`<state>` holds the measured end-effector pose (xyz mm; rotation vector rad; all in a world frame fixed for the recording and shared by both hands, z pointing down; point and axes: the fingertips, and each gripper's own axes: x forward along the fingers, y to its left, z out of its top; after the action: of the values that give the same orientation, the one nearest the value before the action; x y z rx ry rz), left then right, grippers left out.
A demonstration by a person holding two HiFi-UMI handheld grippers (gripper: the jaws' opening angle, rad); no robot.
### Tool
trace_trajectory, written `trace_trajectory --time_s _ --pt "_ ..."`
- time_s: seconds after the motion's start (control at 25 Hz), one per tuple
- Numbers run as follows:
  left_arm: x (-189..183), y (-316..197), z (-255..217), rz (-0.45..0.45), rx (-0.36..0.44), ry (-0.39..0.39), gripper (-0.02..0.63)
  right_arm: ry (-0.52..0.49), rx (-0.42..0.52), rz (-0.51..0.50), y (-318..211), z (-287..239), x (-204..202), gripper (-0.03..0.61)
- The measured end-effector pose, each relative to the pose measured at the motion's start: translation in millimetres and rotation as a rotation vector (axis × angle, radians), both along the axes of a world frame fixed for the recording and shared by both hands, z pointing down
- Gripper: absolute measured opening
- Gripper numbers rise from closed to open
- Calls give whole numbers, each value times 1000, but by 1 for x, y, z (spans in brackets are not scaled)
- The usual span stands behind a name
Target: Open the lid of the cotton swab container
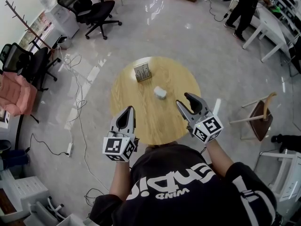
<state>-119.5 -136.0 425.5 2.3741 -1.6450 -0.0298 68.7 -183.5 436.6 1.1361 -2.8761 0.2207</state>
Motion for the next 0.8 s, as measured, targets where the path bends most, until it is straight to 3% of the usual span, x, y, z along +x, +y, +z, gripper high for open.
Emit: trace_trajectory --time_s 0.08,0.16,0.8 --pt "-1 -3 0 2 -2 -1 9 -11 -7 -27 -2 1 -6 245" --pt "-2 -6 0 2 -4 2 9 -8 -10 -53 -4 3 -13 286" --pt "-11 -28 7 -13 -28 -8 8 146 -72 -92 -49 85 -31 290"
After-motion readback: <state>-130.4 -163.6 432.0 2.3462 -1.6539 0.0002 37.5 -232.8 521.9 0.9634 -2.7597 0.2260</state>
